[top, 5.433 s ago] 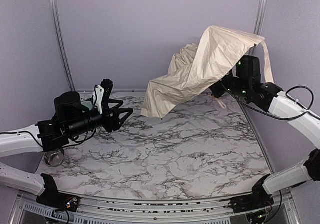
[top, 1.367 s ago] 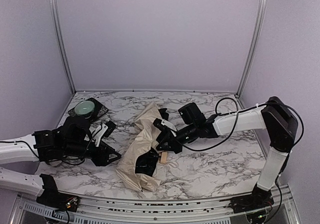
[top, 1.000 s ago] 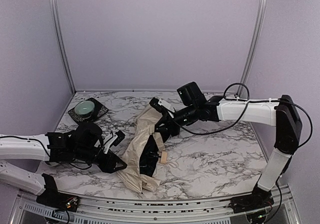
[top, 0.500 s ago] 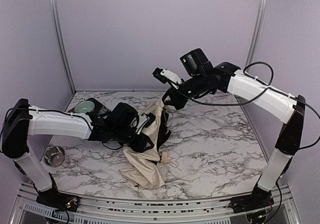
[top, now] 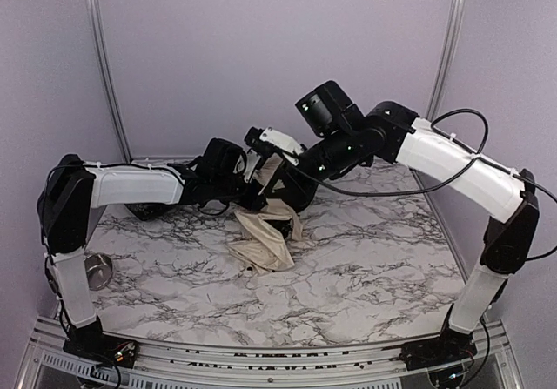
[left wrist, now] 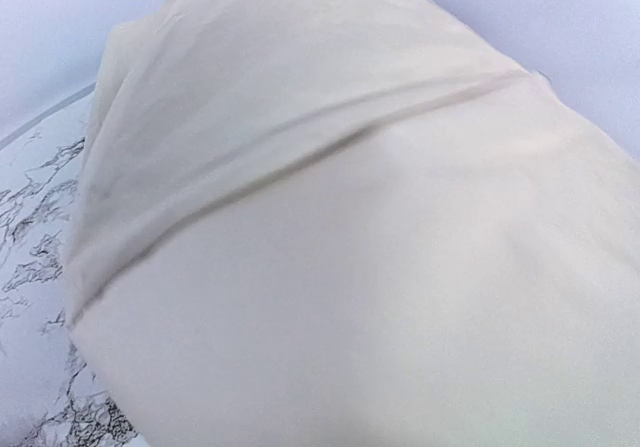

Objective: Put away the umbrella

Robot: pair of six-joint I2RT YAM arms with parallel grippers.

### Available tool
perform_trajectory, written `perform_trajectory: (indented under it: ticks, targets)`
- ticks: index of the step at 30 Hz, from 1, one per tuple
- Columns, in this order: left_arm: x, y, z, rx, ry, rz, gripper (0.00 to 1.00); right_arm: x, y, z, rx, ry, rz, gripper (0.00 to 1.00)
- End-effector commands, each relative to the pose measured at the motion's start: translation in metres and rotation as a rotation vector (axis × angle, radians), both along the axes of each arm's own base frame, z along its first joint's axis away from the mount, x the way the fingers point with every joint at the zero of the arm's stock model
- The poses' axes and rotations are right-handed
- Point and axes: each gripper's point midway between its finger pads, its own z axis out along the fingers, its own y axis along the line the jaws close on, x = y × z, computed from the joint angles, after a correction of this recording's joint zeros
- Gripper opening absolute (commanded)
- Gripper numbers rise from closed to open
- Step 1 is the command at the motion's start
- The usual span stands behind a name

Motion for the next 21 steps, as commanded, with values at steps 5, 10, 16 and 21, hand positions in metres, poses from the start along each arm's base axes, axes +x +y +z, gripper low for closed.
perform_trajectory:
  ticks: [5,10,16,21]
  targets:
    - [-0.017,0.031,-0.016,0.042,-0.022,-0.034,0.69,-0.13,0.067,-0.096,-0.022,0.233,0.292,0.0]
    - [-0.046,0.064,-0.039,0.096,0.047,0.01,0.8,-0.139,0.083,-0.156,-0.089,0.298,0.242,0.0]
    - [-0.059,0.1,-0.06,0.199,0.076,0.104,0.85,-0.155,0.114,-0.189,-0.097,0.301,0.266,0.02]
    - [-0.062,0.131,-0.076,0.314,0.101,0.211,0.89,-0.152,0.117,-0.203,-0.134,0.302,0.233,0.27]
